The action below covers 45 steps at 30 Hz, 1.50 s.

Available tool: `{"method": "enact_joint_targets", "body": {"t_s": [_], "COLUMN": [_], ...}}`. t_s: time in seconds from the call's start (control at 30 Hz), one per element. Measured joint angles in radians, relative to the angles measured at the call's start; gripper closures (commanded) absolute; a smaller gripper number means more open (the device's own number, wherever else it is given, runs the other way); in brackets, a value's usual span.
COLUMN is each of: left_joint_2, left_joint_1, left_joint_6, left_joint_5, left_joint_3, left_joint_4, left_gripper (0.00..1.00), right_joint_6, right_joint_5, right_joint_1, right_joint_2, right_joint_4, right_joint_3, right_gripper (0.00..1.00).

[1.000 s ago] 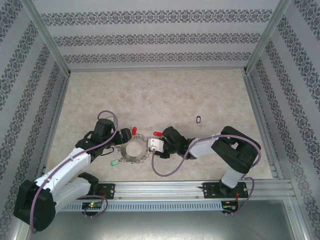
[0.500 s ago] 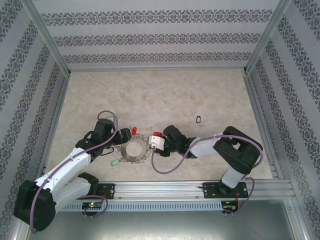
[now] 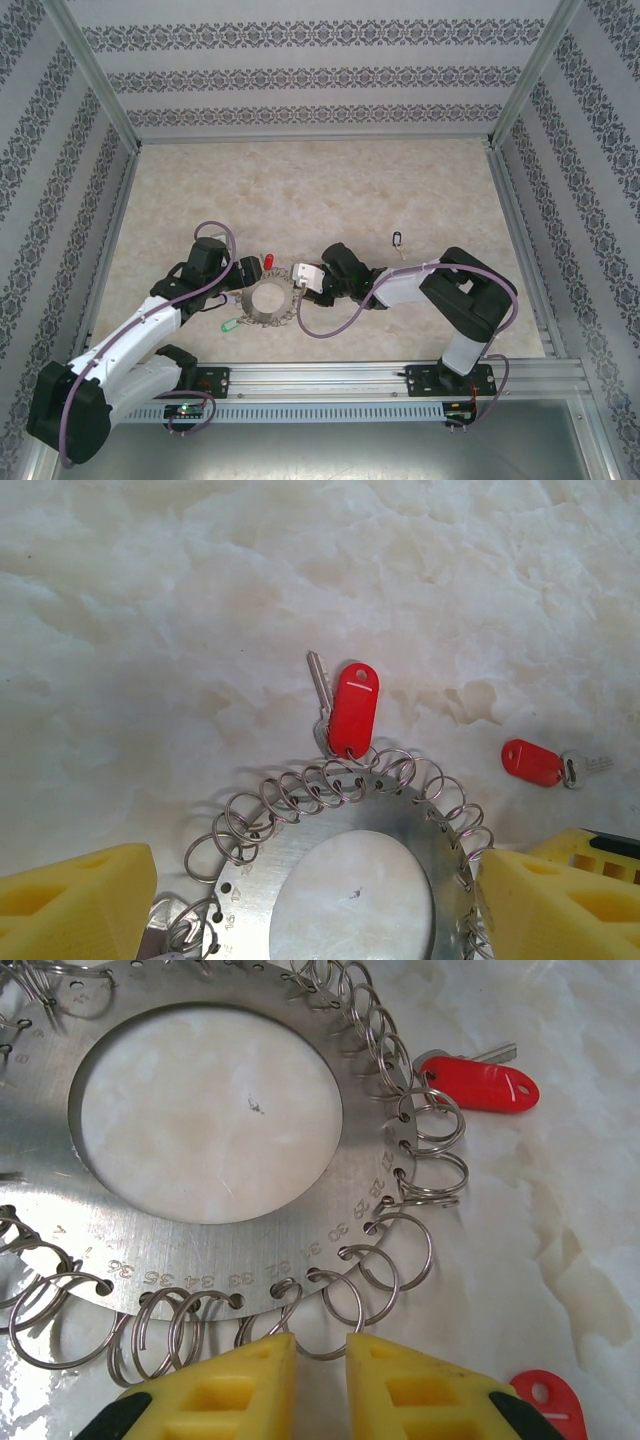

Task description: Put the keys on the keyring

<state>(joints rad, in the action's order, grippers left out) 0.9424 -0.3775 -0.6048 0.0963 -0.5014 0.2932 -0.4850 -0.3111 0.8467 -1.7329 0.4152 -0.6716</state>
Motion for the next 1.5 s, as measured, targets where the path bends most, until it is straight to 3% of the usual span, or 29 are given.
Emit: {"method": "enact_joint_targets", "body": {"t_s": [0.6, 1.13, 1.23, 1.5], "left_joint_2": [-0.007, -0.007, -0.007, -0.007], "left_joint_1": [0.000, 0.000, 0.000, 0.000], "left_joint_6": [0.000, 0.000, 0.002, 0.004], "left_joint_5": [-0.004, -0.004, -0.004, -0.004], "left_joint_3": [0.000, 0.000, 0.000, 0.000], "left_joint_4": [0.000, 0.000, 0.000, 0.000], "left_gripper": [0.16, 0.16, 0.16, 0.15], "right_joint_6": [0.054, 0.125, 0.143, 0.173], "right_joint_5": [-0.006, -0.026, -0.023, -0.026], "right_joint_1": [0.000, 0.015, 0.015, 0.020], "right_joint_2": [0.023, -0.031, -0.038, -0.058], "right_joint_4": [0.001, 0.027, 0.039, 0.066], "right_joint_3": [0.044, 0.018, 0.017, 0.010], "right_gripper": [0.77, 0.72, 0.68, 0.78]}}
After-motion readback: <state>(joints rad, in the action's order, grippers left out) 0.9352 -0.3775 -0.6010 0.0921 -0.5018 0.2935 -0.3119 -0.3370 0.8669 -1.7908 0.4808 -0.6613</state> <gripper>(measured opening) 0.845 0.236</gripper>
